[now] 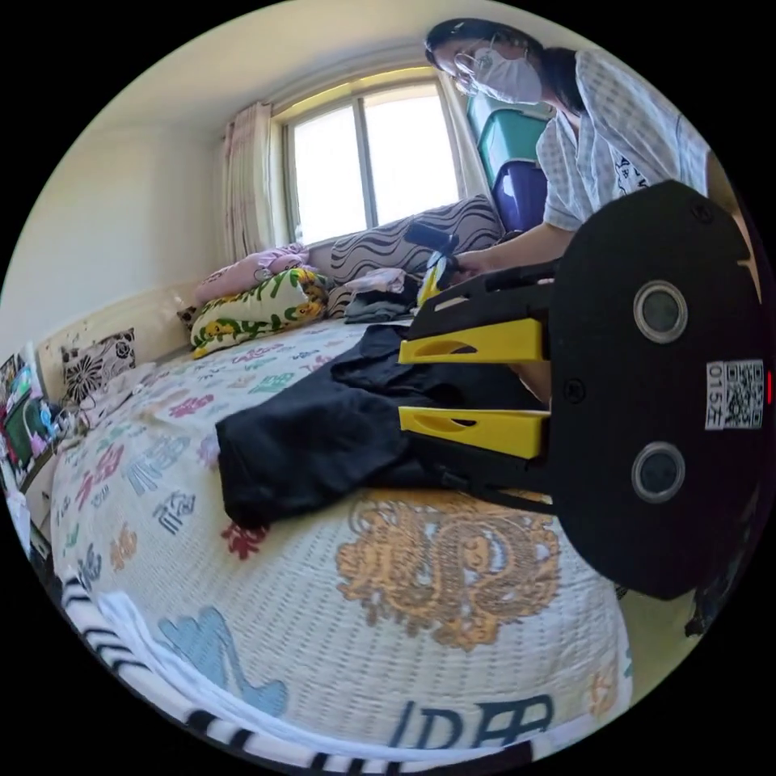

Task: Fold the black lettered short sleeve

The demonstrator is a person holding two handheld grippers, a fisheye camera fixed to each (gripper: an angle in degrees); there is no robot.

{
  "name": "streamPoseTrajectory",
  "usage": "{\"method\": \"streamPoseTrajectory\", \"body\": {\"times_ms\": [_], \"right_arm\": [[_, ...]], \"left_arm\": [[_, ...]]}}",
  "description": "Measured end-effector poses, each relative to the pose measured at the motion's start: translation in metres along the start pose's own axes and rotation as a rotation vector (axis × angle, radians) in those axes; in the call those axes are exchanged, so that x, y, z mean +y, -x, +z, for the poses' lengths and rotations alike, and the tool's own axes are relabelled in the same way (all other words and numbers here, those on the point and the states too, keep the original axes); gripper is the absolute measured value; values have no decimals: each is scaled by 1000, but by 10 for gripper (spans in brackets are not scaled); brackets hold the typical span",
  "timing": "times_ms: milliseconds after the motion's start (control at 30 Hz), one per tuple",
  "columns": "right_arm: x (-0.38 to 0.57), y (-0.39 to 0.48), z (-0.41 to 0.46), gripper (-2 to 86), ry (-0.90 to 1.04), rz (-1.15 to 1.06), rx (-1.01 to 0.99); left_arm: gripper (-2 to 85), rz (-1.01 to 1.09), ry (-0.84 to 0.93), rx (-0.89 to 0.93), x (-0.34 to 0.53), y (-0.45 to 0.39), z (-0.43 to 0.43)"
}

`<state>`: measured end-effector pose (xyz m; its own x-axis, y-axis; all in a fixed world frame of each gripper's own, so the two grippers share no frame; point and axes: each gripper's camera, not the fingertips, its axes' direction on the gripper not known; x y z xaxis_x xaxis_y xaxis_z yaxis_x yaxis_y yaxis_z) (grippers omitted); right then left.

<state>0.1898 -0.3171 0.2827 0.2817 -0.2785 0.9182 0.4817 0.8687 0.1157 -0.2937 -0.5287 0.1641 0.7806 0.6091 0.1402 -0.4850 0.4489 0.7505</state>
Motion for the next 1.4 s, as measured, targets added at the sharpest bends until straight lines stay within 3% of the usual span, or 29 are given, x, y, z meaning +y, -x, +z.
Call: {"method": "streamPoseTrajectory", "body": {"times_ms": [167, 300, 467, 533, 667, 867, 933, 1067, 1133, 1200, 1400], "right_arm": [[-63, -4, 63, 119, 210, -51, 64], [-84, -28, 73, 46, 283, 28, 163], [-64, -76, 13, 19, 96, 182, -95], [-42, -102, -32, 11, -55, 276, -188], [-24, -113, -91, 6, -149, 288, -85], [-4, -140, -190, 3, -446, 370, -180], [-17, -144, -223, 3, -497, 349, -151], [-28, -144, -241, 4, -469, 314, -160], [-21, -144, -248, 4, -475, 314, -157], [-13, -149, -253, 4, -503, 329, -190], [-2, -157, -268, 4, -556, 360, -260]], "left_arm": [[90, -65, 27, 47, -15, 35, 4], [102, -43, 180, 19, -32, 49, 20], [88, -76, 237, 29, -45, 76, 28], [35, -123, 201, 116, -58, 93, 26], [-4, -66, 112, 183, -79, 98, 10], [-8, 141, -89, 270, -160, 71, -26], [-4, 260, 35, 257, -201, 50, -18], [32, 345, 247, 153, -196, 38, -1], [77, 240, 272, 83, -172, 63, 12], [100, 91, 262, 127, -159, 95, 26], [134, -207, -73, 347, -134, 146, 67]]}}
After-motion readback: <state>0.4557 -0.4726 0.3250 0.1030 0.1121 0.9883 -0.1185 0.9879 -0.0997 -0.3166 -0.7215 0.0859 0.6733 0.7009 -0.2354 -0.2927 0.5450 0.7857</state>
